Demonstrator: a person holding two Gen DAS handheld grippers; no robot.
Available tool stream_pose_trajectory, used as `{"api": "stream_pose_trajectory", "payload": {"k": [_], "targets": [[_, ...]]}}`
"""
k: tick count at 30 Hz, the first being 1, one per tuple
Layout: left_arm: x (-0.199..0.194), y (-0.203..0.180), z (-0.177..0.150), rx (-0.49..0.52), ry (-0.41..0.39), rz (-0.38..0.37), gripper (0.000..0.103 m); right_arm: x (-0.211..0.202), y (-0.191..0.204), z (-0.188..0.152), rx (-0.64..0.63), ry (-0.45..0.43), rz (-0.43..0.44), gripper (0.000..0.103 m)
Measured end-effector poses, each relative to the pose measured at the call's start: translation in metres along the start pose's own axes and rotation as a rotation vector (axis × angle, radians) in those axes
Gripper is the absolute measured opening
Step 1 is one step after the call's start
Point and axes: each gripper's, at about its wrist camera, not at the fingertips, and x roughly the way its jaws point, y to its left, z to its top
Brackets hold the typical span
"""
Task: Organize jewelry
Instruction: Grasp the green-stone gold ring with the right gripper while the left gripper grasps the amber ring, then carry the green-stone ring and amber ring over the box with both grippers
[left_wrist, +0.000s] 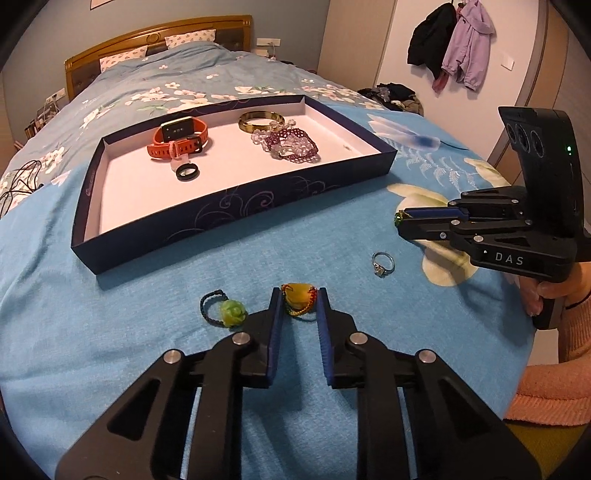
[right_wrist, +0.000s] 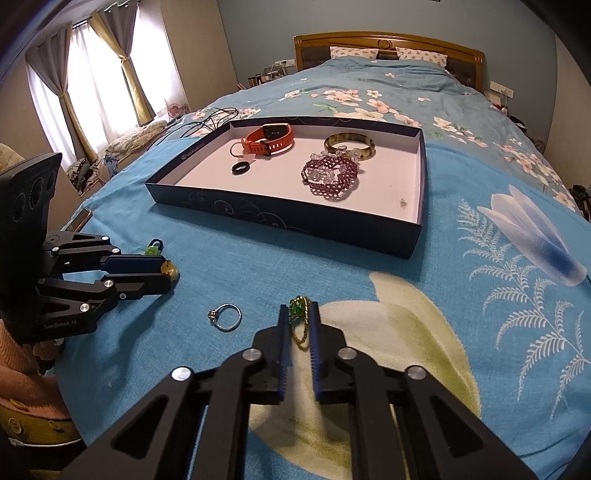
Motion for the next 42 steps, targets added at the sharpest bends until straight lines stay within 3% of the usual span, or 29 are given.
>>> {"api": "stream_pose_trajectory", "payload": {"k": [28, 42], "targets": [[-0.035, 0.007, 0.009, -0.032, -0.112, -0.011, 0.018, -0.027, 0.002, 0.011, 0.042, -0.113, 0.098, 0.001], [-0.048, 0.019, 0.024, -0.038, -0.162, 0.021, 0.018, -0.034, -0.001, 0.036, 0.055, -0.179, 0.119, 0.001]]}}
